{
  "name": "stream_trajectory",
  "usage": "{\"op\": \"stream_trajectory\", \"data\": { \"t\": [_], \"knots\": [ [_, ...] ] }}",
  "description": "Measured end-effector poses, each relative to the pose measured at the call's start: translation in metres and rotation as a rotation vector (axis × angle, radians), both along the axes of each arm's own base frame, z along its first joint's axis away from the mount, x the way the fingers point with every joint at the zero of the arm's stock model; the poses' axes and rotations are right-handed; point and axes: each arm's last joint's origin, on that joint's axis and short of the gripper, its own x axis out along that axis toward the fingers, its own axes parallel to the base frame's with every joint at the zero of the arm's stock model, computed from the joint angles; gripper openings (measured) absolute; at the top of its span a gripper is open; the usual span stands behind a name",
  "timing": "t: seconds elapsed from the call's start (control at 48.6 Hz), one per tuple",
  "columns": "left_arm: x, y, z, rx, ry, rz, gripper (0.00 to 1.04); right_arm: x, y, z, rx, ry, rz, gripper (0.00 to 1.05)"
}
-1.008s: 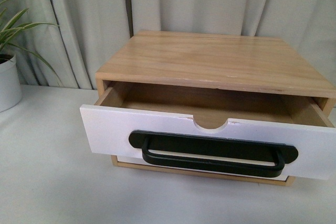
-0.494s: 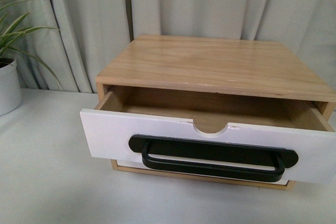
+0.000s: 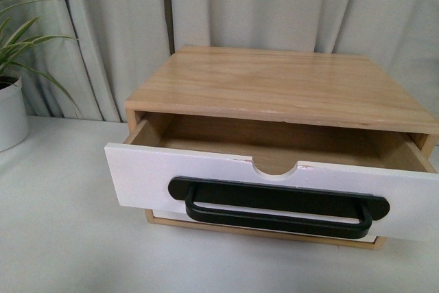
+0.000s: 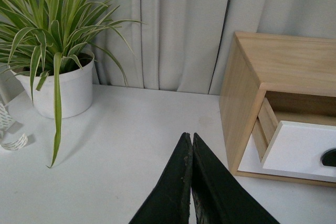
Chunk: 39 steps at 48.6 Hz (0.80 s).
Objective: Pull drawer
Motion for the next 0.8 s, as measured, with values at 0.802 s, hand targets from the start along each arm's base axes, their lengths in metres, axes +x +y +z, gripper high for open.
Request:
{"op": "stream_trajectory", "data": {
  "t": [0.802],
  "knots": [
    [-0.021,0.0,-0.009,-0.003,-0.006,0.0,0.04,-0.018,0.0,-0.005,0.0,0.004,0.002,0.01]
  ]
}}
